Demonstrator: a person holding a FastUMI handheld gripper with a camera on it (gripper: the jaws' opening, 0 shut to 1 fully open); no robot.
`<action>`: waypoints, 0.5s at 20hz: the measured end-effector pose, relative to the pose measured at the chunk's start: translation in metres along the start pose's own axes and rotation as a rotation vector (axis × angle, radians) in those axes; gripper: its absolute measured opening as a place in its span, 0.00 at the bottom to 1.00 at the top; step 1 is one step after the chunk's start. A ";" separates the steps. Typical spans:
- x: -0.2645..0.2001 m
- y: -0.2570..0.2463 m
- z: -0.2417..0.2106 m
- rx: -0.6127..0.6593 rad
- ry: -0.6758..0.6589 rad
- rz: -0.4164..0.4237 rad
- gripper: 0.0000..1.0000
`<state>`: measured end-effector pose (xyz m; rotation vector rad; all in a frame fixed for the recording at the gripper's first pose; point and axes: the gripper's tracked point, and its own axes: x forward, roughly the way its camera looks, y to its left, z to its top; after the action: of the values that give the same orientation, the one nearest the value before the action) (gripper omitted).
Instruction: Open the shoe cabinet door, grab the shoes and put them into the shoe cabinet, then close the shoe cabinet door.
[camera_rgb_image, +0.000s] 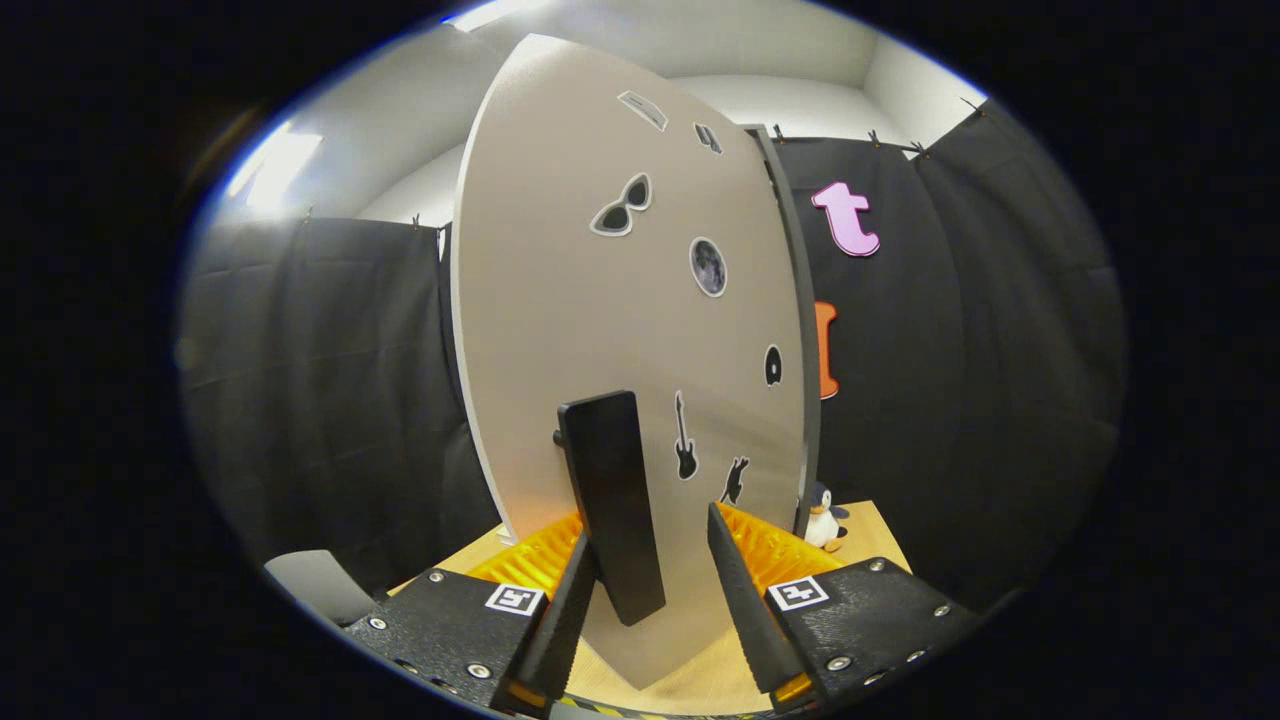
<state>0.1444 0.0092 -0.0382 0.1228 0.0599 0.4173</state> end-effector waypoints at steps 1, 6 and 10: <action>0.000 0.001 0.000 0.001 0.002 0.010 0.67; 0.003 0.002 -0.001 -0.034 -0.002 0.053 0.70; 0.006 0.009 -0.002 -0.033 -0.007 0.105 0.74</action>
<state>0.1463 0.0205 -0.0395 0.0955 0.0394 0.5227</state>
